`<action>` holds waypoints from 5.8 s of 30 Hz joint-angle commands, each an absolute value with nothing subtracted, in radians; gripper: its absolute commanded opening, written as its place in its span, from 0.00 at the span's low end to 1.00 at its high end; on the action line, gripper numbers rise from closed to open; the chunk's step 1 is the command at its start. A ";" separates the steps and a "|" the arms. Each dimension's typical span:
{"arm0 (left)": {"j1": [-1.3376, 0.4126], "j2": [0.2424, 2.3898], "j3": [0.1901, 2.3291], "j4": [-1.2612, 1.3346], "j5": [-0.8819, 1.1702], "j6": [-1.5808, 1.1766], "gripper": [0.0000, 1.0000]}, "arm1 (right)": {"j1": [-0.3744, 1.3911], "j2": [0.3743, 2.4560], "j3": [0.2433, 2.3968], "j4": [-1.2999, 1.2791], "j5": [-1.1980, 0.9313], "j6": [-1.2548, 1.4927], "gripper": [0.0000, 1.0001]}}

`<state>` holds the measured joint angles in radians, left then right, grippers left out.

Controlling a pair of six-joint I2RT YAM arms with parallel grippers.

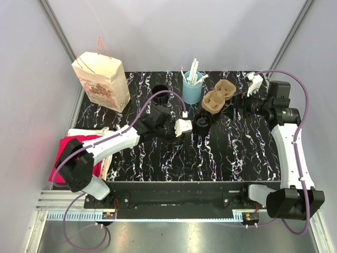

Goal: Pack the takeout coffee

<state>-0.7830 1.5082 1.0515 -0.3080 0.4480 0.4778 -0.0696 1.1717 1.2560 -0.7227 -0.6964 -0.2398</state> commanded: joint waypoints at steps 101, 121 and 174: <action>-0.126 1.060 0.873 -0.256 0.486 0.272 0.99 | 0.193 1.761 1.440 -0.762 -0.348 -0.301 0.66; -0.113 1.060 0.861 -0.249 0.512 0.261 0.99 | 0.229 1.778 1.408 -0.729 -0.298 -0.279 0.52; -0.094 1.068 0.857 -0.239 0.564 0.255 0.99 | 0.255 1.746 1.522 -0.802 -0.293 -0.294 0.05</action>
<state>-0.0986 1.0821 0.8722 -0.2901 0.5217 0.2604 0.2443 1.7836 1.4582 -0.7647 -0.2970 -0.2760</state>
